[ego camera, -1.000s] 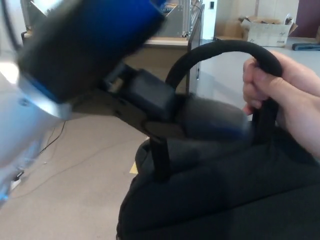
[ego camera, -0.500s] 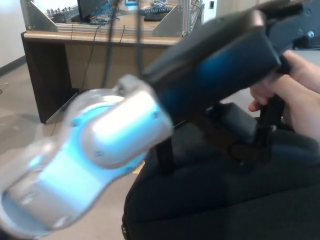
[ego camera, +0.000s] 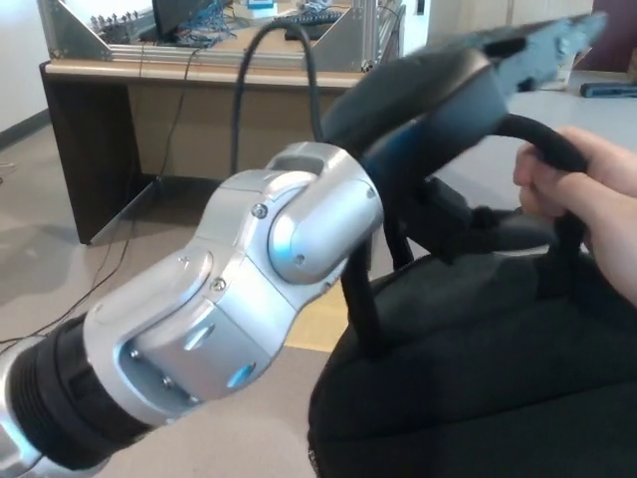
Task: A person hands over a black lunchbag to the robot and the robot uses its left hand to grab the strips of the lunchbag, the gives it back to the person.
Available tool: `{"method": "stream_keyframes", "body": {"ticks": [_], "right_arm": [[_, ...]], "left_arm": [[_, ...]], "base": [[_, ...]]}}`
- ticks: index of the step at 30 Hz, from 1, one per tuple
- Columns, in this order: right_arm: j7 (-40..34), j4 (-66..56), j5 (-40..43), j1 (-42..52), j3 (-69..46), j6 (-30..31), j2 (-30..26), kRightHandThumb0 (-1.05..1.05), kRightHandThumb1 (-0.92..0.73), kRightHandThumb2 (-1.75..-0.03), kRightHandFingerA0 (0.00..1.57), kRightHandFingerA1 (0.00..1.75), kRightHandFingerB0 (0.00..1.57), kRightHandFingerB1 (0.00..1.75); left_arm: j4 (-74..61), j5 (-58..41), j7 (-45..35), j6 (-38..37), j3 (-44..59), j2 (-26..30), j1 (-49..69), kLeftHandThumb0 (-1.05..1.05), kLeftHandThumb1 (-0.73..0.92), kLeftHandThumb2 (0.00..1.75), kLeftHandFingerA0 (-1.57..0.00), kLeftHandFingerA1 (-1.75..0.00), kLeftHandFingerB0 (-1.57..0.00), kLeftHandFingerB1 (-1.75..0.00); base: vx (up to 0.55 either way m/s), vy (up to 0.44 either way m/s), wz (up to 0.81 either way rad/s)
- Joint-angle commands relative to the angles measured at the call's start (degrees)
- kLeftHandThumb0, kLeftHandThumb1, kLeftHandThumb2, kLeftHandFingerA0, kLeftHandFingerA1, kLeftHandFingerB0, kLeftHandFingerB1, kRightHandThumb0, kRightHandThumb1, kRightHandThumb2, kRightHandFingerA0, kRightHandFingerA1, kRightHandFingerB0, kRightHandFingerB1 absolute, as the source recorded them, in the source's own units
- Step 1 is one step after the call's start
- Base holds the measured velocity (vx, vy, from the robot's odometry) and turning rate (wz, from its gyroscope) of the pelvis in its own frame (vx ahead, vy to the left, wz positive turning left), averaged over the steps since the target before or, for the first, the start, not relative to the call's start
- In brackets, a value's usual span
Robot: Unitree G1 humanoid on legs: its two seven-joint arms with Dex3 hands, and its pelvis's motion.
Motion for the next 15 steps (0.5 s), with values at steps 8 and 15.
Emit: {"method": "stream_keyframes", "body": {"ticks": [8,15], "right_arm": [[1.23,0.28,0.54,-0.59,-0.10,0.21,-0.66,-0.74,-0.83,-0.65,0.35,0.42,0.28,0.35],[0.95,0.14,0.26,-0.64,0.03,0.30,-0.53,-0.73,-0.82,-0.65,0.36,0.42,0.28,0.35]], "left_arm": [[-3.68,19.05,-6.22,10.47,0.00,7.75,-3.63,-0.55,0.43,0.53,0.00,0.00,0.00,0.00],[1.15,24.38,-4.79,9.69,-3.05,3.96,-2.36,-0.70,0.42,0.76,0.00,0.00,0.00,0.00]], "base": [[0.00,0.000,0.00],[0.00,0.000,0.00]]}}
